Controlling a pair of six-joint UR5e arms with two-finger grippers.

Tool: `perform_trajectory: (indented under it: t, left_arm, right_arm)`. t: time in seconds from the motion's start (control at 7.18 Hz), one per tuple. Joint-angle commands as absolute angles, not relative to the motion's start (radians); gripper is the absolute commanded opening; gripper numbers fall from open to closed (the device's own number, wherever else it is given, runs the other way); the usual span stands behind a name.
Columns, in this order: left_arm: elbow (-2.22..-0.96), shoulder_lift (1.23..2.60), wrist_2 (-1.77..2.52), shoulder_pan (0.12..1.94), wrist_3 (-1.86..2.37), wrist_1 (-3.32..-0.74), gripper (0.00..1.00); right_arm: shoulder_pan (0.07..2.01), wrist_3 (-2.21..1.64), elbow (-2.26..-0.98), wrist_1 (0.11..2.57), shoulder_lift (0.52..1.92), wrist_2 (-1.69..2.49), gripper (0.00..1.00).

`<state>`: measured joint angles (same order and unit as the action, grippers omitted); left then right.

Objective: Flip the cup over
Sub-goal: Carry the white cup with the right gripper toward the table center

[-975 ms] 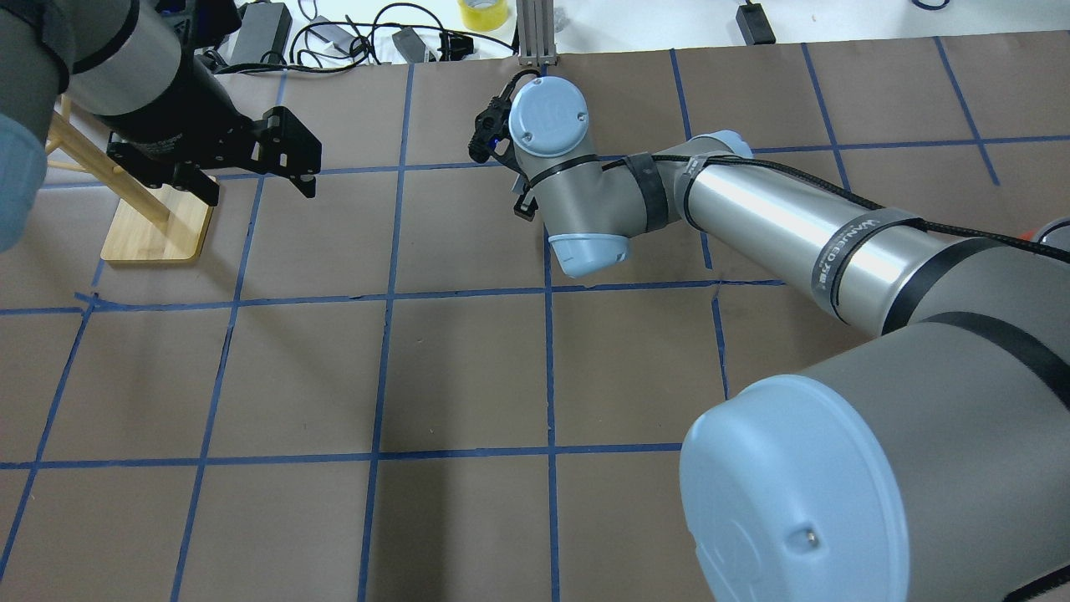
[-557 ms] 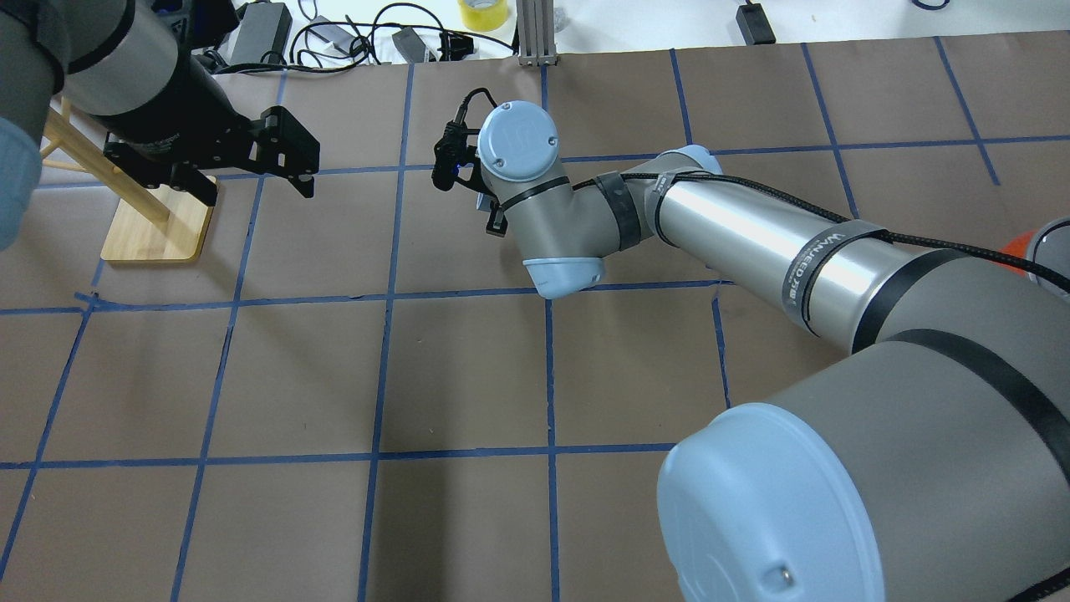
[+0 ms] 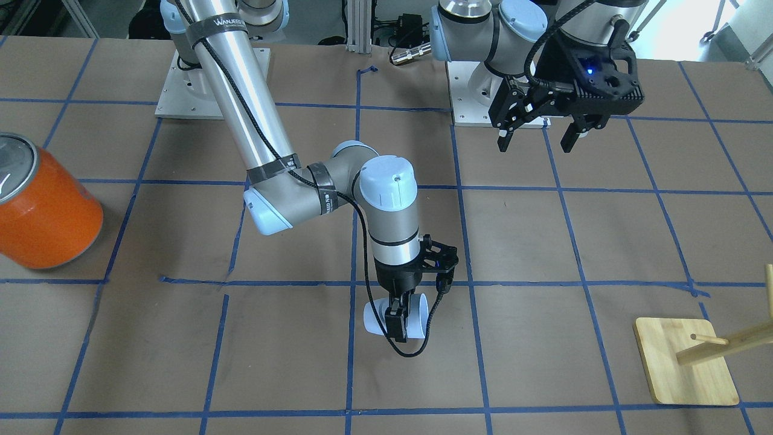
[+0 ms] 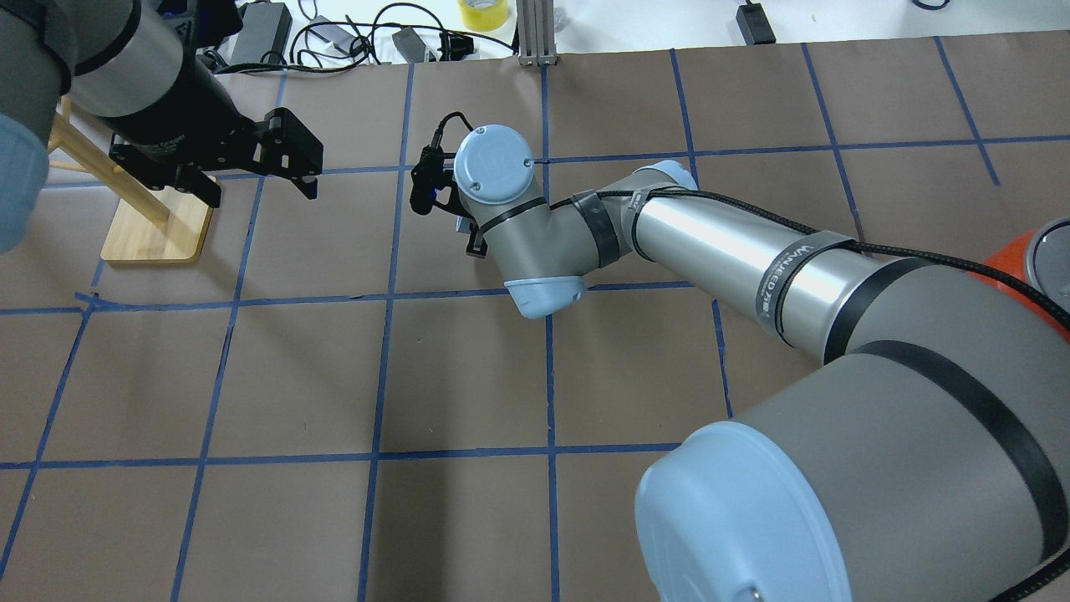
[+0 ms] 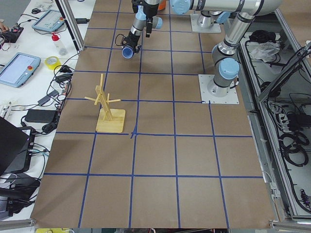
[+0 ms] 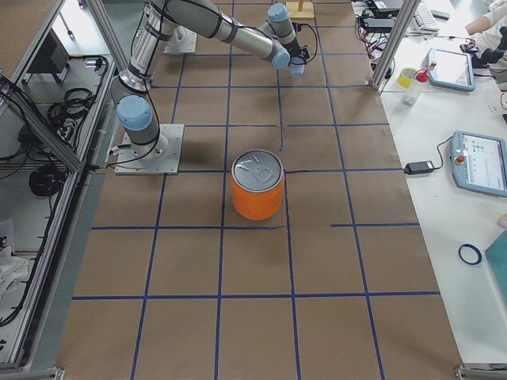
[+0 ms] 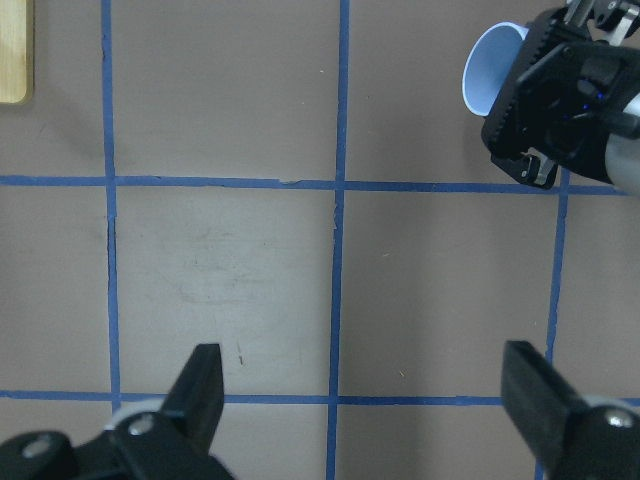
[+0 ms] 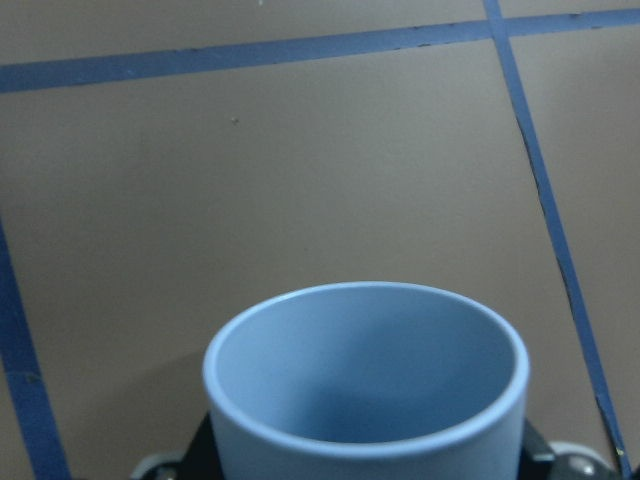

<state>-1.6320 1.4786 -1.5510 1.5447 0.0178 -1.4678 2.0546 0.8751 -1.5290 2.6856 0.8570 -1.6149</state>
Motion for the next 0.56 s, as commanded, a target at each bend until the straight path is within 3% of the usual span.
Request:
perform_trajectory:
  t: [0.0,0.42]
  left_arm:
    - [-1.632,1.477,-1.552,1.545,0.017,-1.468,1.00]
    - [-1.631,1.479,-1.551,1.545,0.017,-1.465,1.00]
  right_arm:
    - [2.065,0.874,-1.523,2.686,0.845,-1.570,0.48]
    - [2.081,0.854,-1.523,2.686,0.844,-1.534,0.61]
